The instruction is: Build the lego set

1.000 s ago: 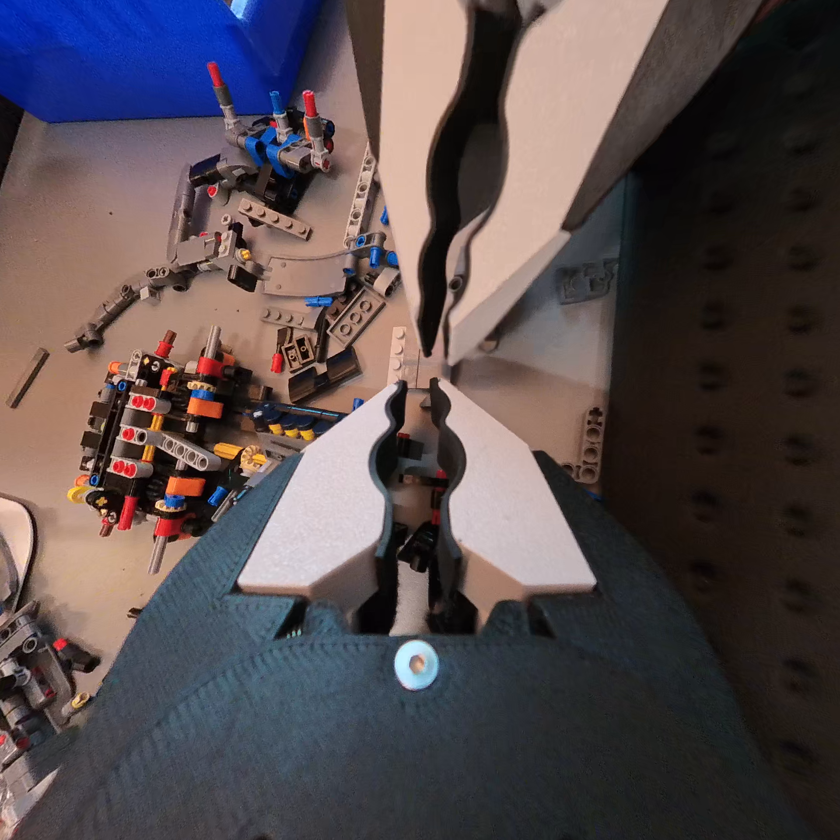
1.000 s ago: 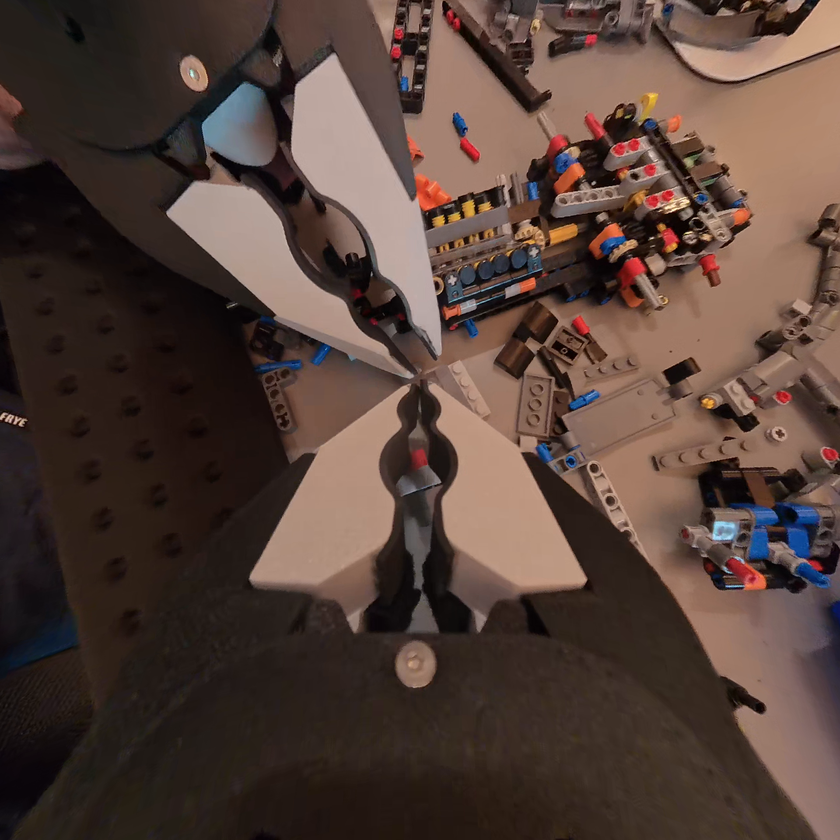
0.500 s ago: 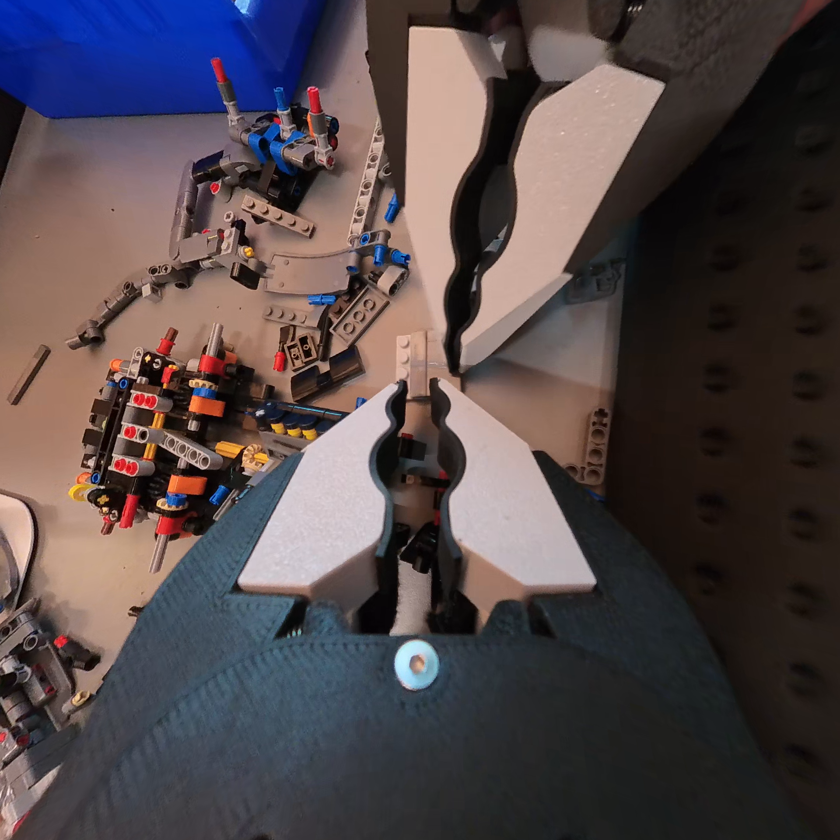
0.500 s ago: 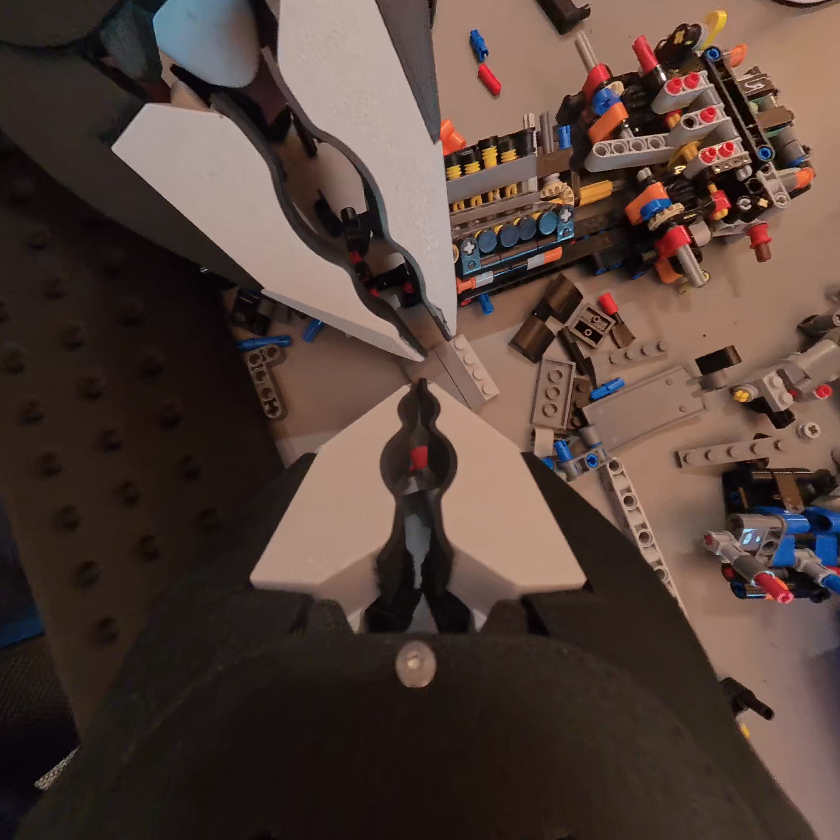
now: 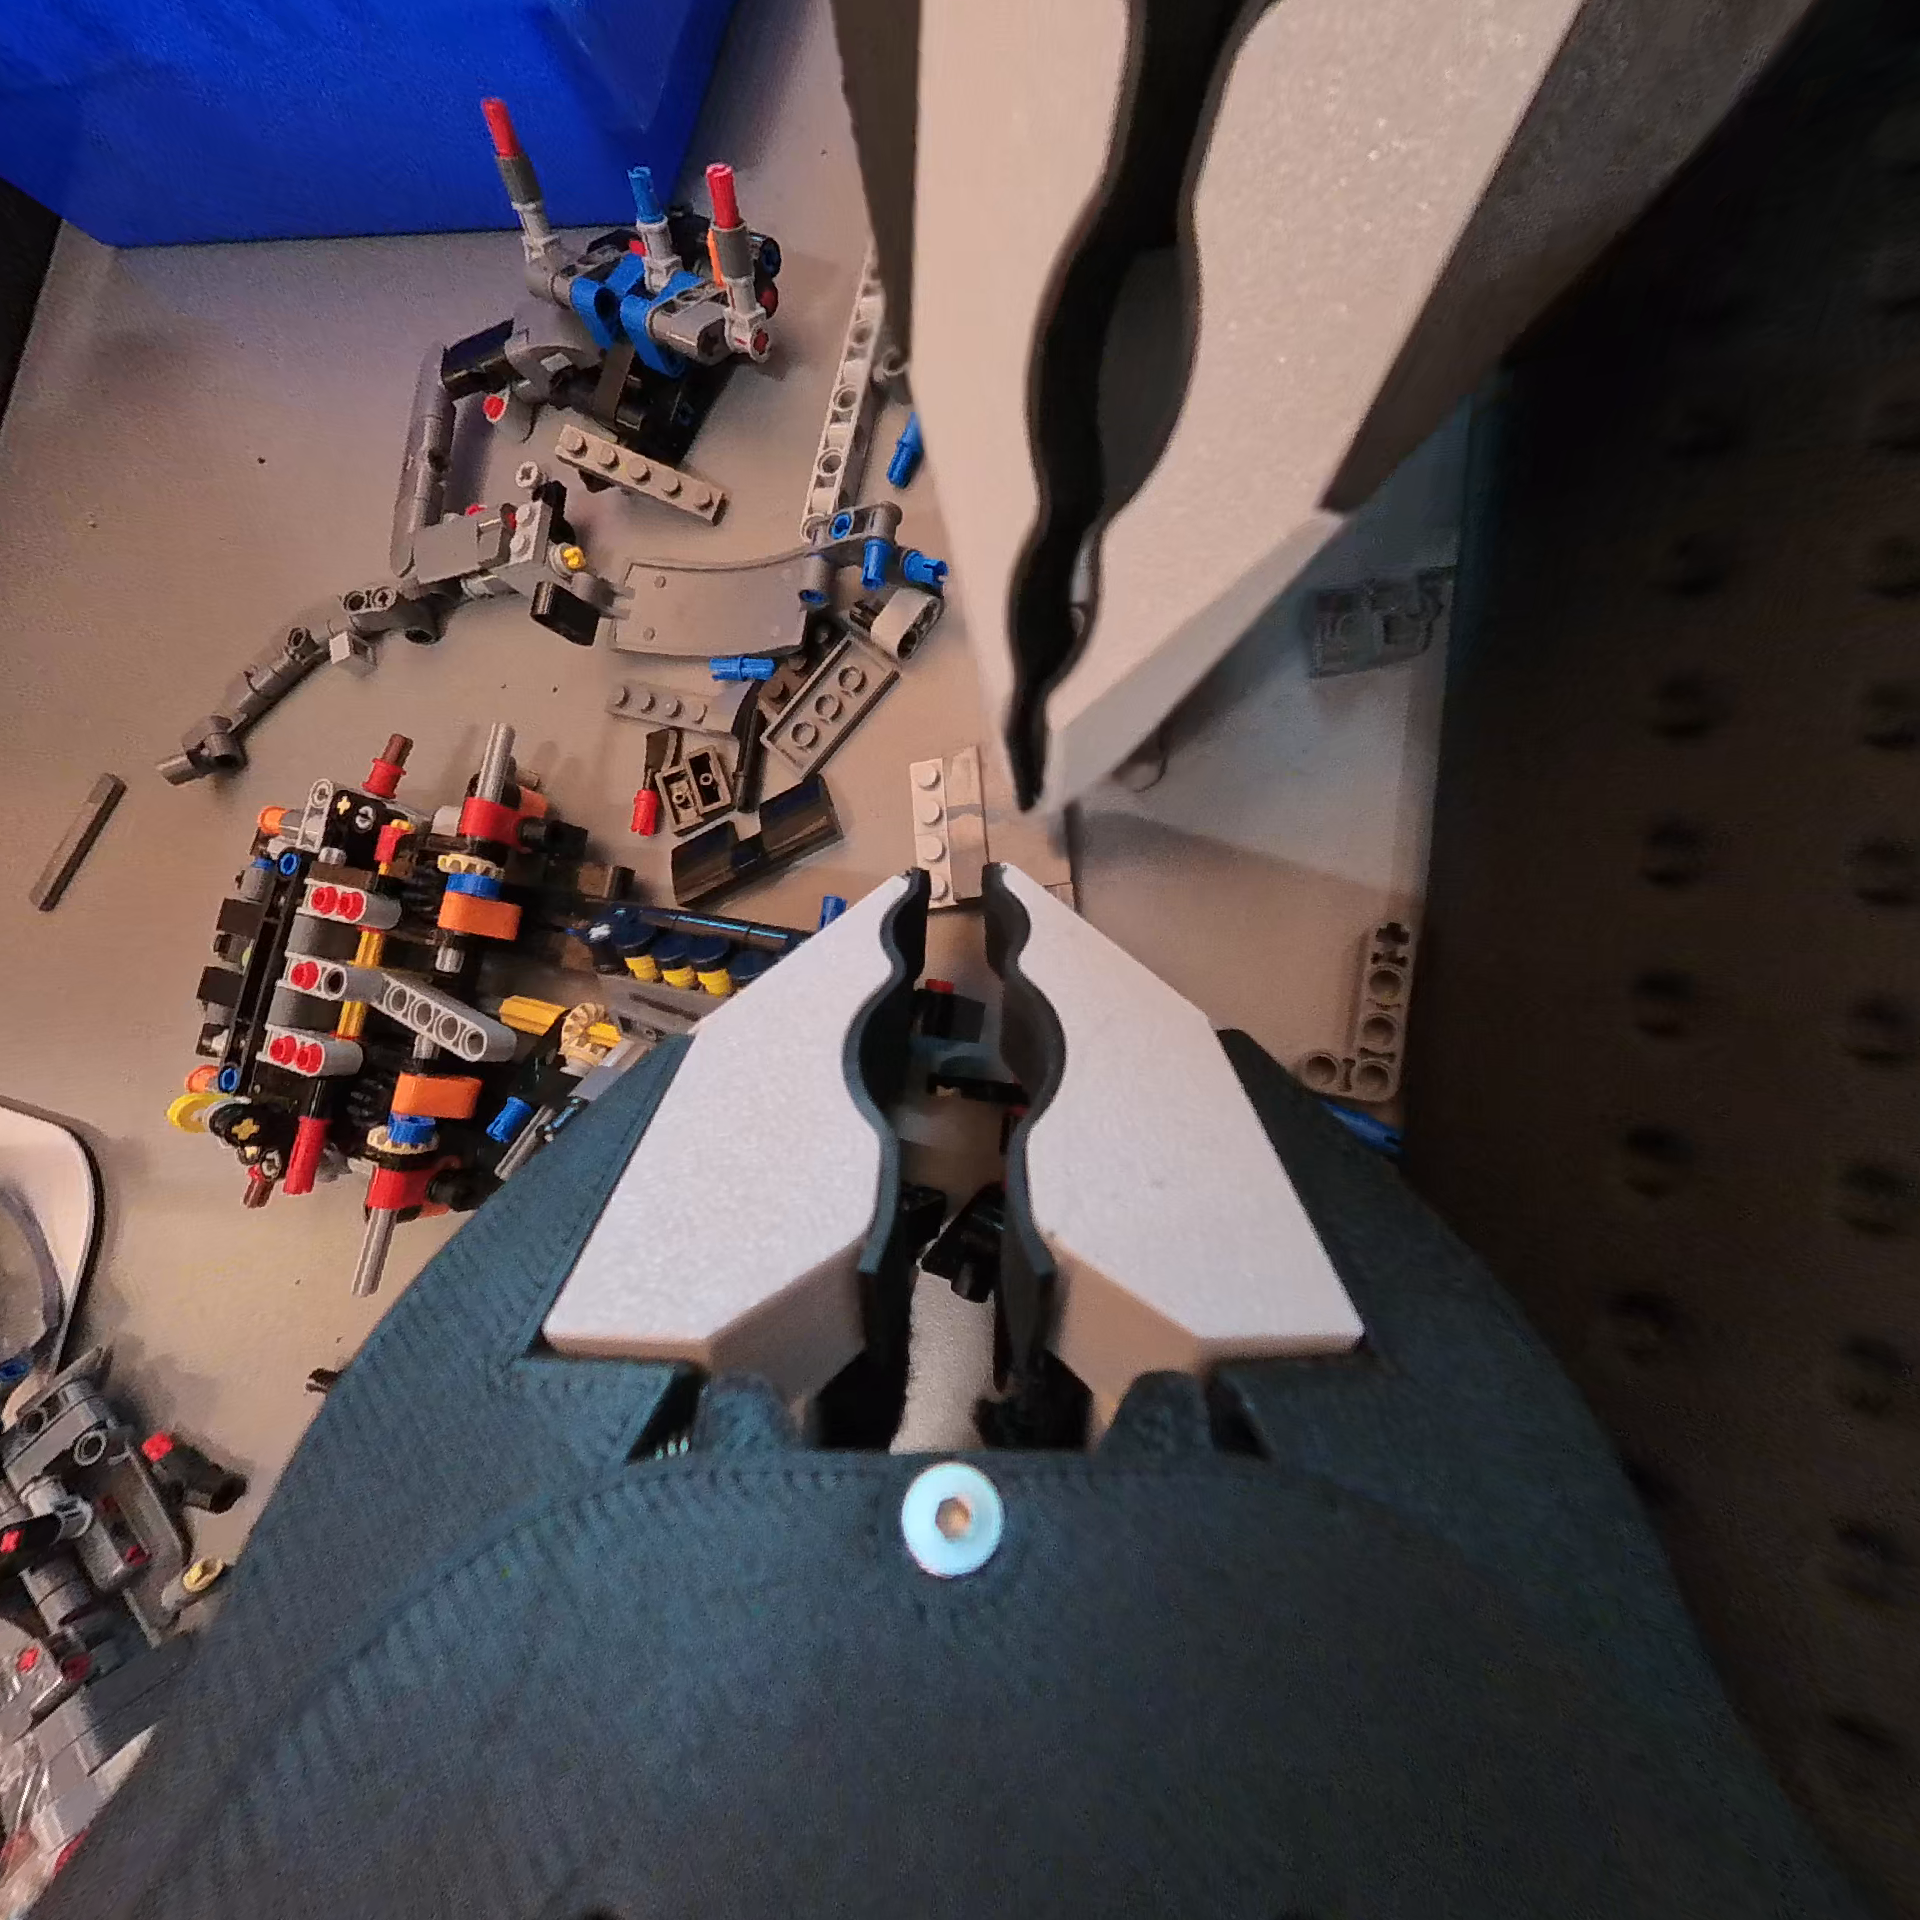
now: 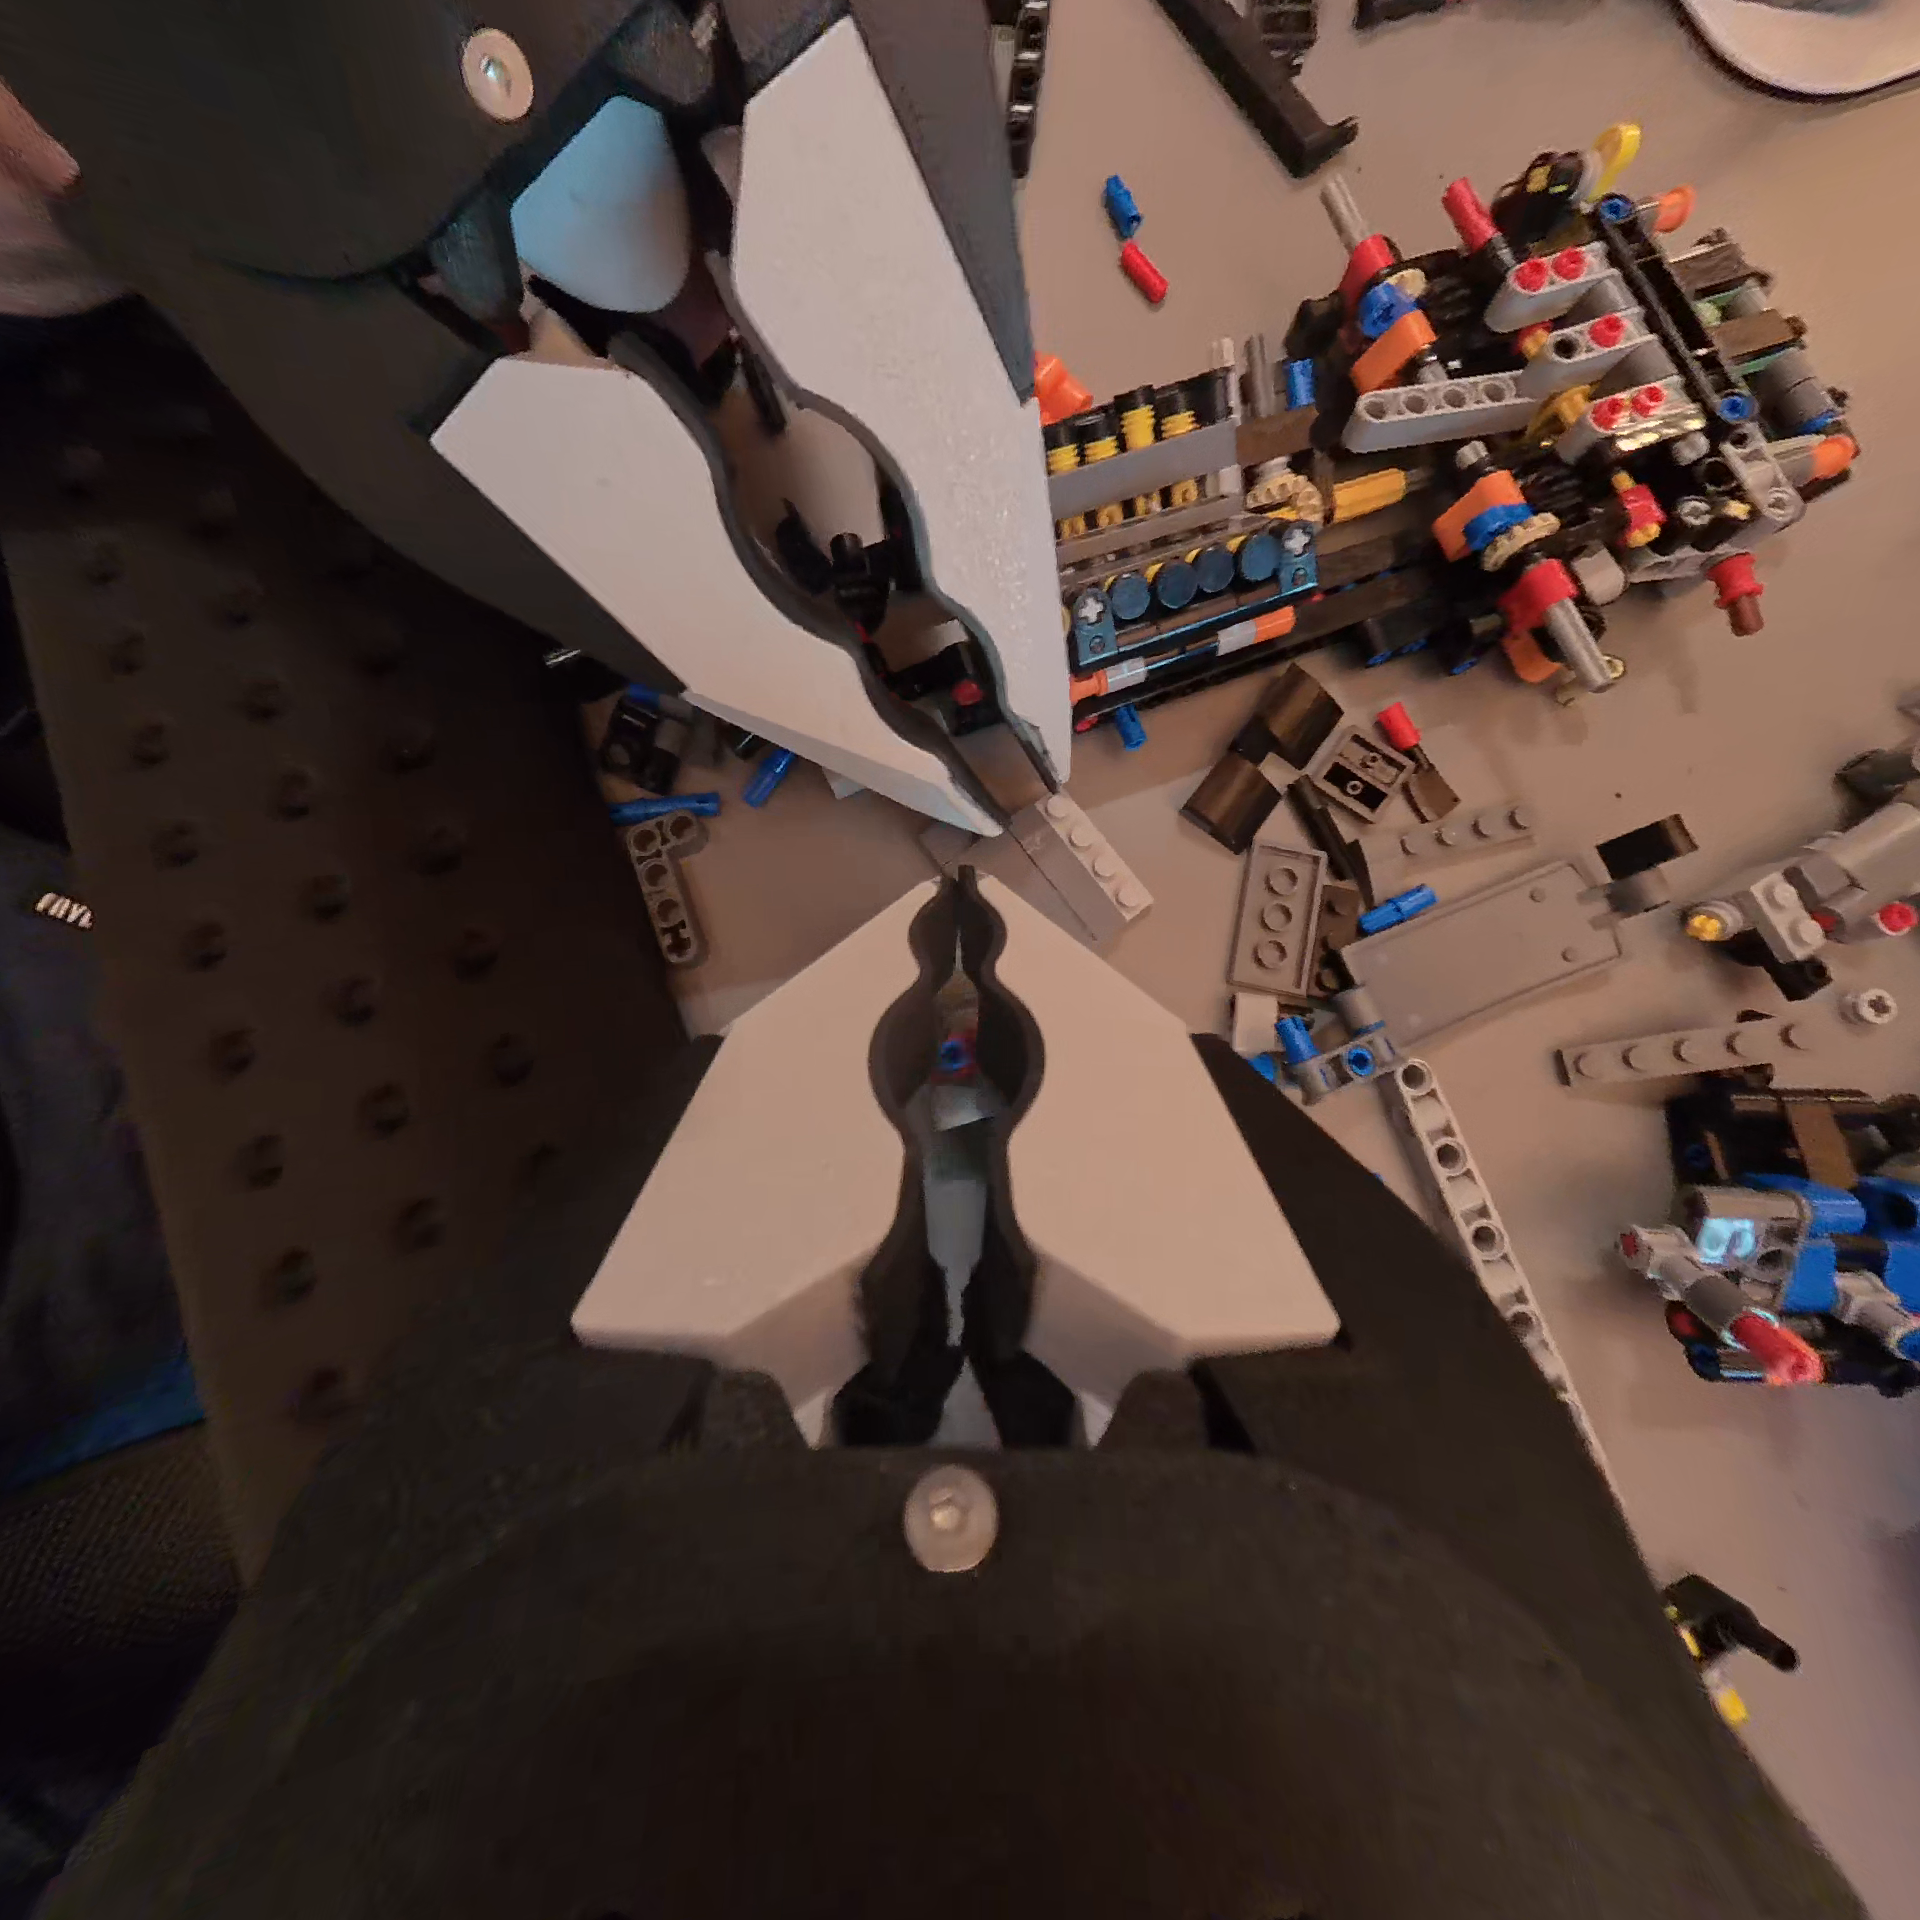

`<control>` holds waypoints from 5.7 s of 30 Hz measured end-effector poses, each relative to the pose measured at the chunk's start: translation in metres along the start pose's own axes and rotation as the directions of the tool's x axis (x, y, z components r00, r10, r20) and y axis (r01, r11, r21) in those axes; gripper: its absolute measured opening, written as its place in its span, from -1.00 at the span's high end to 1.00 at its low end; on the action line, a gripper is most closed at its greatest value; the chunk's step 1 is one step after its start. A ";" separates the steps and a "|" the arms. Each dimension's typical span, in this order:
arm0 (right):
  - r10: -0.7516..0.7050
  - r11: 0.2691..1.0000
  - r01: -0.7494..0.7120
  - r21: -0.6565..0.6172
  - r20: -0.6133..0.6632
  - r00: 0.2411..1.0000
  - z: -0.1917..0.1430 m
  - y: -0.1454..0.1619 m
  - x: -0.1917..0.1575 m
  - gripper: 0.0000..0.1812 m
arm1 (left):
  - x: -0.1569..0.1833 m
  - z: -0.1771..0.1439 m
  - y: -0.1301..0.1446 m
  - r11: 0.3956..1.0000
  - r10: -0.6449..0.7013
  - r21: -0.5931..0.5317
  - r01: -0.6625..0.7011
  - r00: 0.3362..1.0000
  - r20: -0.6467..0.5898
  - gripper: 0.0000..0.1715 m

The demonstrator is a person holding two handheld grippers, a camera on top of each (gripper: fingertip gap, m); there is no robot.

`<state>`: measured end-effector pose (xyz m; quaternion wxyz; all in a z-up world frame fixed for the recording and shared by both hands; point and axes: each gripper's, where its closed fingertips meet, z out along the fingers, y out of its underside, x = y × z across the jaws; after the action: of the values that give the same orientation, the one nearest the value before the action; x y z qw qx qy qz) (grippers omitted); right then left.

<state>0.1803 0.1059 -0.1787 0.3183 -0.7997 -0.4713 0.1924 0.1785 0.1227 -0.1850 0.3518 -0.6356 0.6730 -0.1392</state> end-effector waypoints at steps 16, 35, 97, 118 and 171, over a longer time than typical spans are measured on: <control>0.049 0.998 -0.050 -0.032 -0.033 0.998 0.010 0.006 0.008 0.79 | -0.001 0.000 0.001 1.000 0.001 -0.008 -0.001 1.000 0.008 0.91; 0.030 0.996 -0.041 -0.078 -0.143 0.989 0.015 0.006 0.022 0.34 | -0.001 -0.001 0.001 1.000 0.000 -0.007 0.000 1.000 0.007 0.91; 0.111 0.979 -0.125 -0.161 -0.091 0.990 -0.005 0.032 0.019 0.63 | 0.002 0.008 0.002 0.999 0.020 -0.036 -0.020 1.000 0.002 0.89; 0.179 0.960 -0.212 -0.185 -0.183 0.967 0.005 0.019 0.023 0.63 | 0.001 0.007 0.002 0.999 0.021 -0.033 -0.020 1.000 0.012 0.92; -0.061 0.997 0.065 0.051 -0.075 0.995 -0.027 -0.007 0.007 0.96 | 0.003 -0.012 -0.023 0.984 0.133 0.108 -0.140 0.988 0.076 1.00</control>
<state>0.1960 0.1057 -0.1544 0.3624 -0.7821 -0.4792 0.1653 0.1880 0.1134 -0.1629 0.4188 -0.5714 0.6935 -0.1310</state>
